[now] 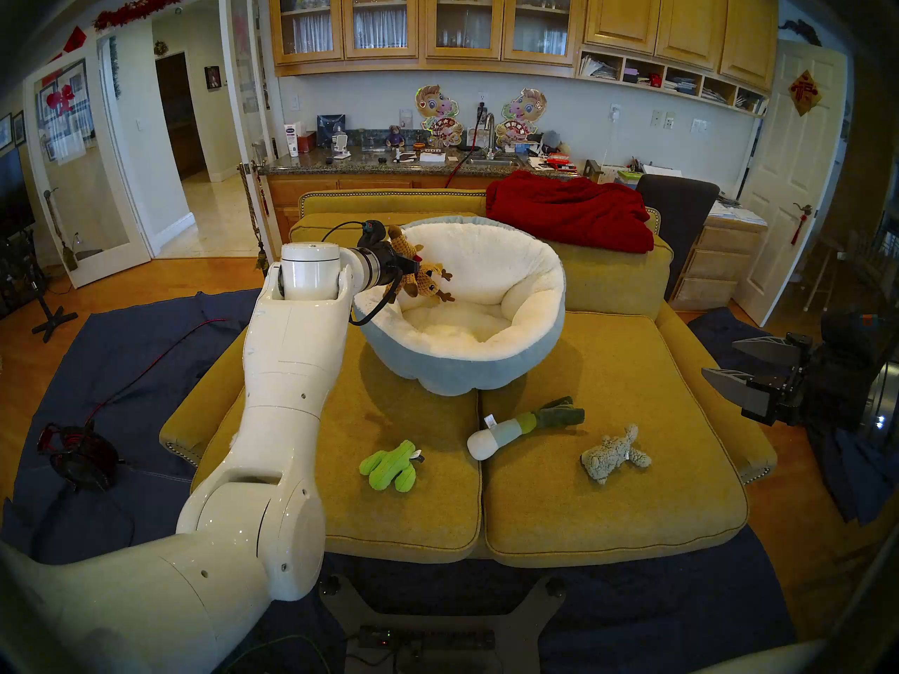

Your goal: Put toys into dog bed

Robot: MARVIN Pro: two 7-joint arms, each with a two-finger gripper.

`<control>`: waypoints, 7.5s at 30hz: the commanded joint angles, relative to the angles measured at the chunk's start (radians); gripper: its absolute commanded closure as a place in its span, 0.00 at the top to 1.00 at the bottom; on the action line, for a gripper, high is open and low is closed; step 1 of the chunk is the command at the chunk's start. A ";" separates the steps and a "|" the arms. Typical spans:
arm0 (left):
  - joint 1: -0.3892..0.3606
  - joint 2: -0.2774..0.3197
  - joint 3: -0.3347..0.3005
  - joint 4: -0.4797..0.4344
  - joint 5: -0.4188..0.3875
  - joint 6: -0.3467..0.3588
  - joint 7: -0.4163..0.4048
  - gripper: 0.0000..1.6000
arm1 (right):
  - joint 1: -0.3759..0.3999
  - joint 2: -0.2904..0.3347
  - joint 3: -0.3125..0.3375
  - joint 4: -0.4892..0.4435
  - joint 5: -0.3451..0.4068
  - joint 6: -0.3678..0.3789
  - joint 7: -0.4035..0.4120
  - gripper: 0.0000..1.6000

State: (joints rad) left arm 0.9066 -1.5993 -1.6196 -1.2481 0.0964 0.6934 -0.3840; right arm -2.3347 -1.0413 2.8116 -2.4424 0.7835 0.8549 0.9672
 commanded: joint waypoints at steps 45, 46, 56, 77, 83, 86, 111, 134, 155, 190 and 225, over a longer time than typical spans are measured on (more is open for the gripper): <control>0.022 0.169 -0.019 -0.090 -0.107 -0.144 -0.414 1.00 | 0.004 0.002 0.023 0.000 -0.002 -0.001 -0.002 1.00; 0.014 0.175 -0.021 -0.067 -0.109 -0.151 -0.426 1.00 | 0.004 0.002 0.023 0.000 -0.002 -0.001 -0.002 1.00; 0.087 0.246 -0.084 -0.179 -0.113 -0.133 -0.484 1.00 | 0.004 0.002 0.021 0.000 -0.002 -0.001 -0.002 1.00; 0.435 0.372 -0.250 -0.455 -0.124 -0.007 -0.639 1.00 | 0.004 0.001 0.021 0.000 -0.002 -0.002 -0.002 1.00; 0.525 0.400 -0.340 -0.520 -0.123 0.020 -0.670 1.00 | 0.005 0.002 0.021 0.000 -0.002 -0.002 -0.002 1.00; 0.585 0.401 -0.395 -0.568 -0.123 0.040 -0.690 1.00 | 0.005 0.002 0.022 0.000 -0.002 -0.001 -0.002 1.00; 0.854 0.338 -0.469 -0.786 0.020 0.042 -0.638 1.00 | 0.003 0.004 0.031 -0.001 -0.002 0.001 0.001 1.00; 0.806 0.368 -0.434 -0.663 0.105 -0.015 -0.558 1.00 | 0.002 0.004 0.031 -0.001 -0.002 0.001 0.001 1.00; 0.746 0.390 -0.421 -0.492 0.119 -0.061 -0.525 1.00 | 0.002 0.004 0.031 -0.001 -0.001 0.000 0.001 1.00; 0.703 0.414 -0.355 -0.342 0.154 -0.085 -0.489 1.00 | 0.002 0.004 0.031 -0.001 -0.002 0.001 0.001 1.00; 0.628 0.444 -0.390 -0.577 0.062 -0.132 -0.533 0.00 | 0.003 0.002 0.027 -0.001 -0.001 -0.001 -0.001 1.00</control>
State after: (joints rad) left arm 1.6260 -1.2004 -2.0061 -1.7347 0.2018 0.5777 -0.9189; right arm -2.3346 -1.0413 2.8301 -2.4429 0.7834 0.8550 0.9673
